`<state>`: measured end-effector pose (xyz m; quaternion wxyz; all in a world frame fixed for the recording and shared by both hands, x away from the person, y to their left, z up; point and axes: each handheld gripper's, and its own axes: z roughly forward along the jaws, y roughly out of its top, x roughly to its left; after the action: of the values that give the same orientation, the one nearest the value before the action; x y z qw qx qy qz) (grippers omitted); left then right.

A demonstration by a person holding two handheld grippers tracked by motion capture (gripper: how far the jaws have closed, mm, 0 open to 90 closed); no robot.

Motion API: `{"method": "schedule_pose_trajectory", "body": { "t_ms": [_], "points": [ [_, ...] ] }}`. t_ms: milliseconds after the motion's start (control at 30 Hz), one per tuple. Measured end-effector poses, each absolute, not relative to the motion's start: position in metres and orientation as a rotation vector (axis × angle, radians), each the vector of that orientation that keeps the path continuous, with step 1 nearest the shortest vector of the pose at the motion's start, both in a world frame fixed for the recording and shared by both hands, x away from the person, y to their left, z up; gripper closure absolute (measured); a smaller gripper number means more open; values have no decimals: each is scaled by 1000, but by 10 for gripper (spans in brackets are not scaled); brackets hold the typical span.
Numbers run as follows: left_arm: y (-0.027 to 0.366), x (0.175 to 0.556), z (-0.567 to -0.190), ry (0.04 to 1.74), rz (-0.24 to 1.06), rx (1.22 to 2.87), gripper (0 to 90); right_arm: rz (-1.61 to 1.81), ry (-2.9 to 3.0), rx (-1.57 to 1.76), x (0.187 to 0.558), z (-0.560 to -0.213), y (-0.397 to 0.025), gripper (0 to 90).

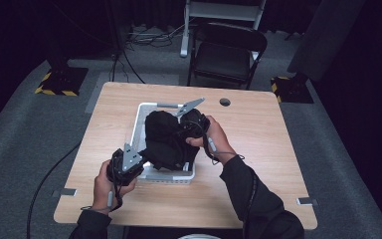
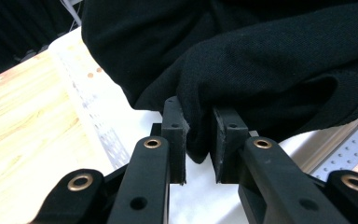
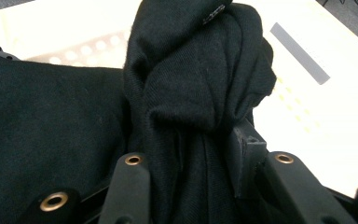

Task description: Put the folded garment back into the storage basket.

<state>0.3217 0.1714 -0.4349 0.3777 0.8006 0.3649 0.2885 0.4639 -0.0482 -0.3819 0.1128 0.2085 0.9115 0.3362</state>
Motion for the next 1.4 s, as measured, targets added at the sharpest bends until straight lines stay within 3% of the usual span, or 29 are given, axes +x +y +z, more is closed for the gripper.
{"method": "schedule_pose_trajectory", "body": {
  "t_ms": [1400],
  "points": [
    [169,332,-453,987,677,2147,740,918,2722,656,476,-420,-41,638]
  ]
}}
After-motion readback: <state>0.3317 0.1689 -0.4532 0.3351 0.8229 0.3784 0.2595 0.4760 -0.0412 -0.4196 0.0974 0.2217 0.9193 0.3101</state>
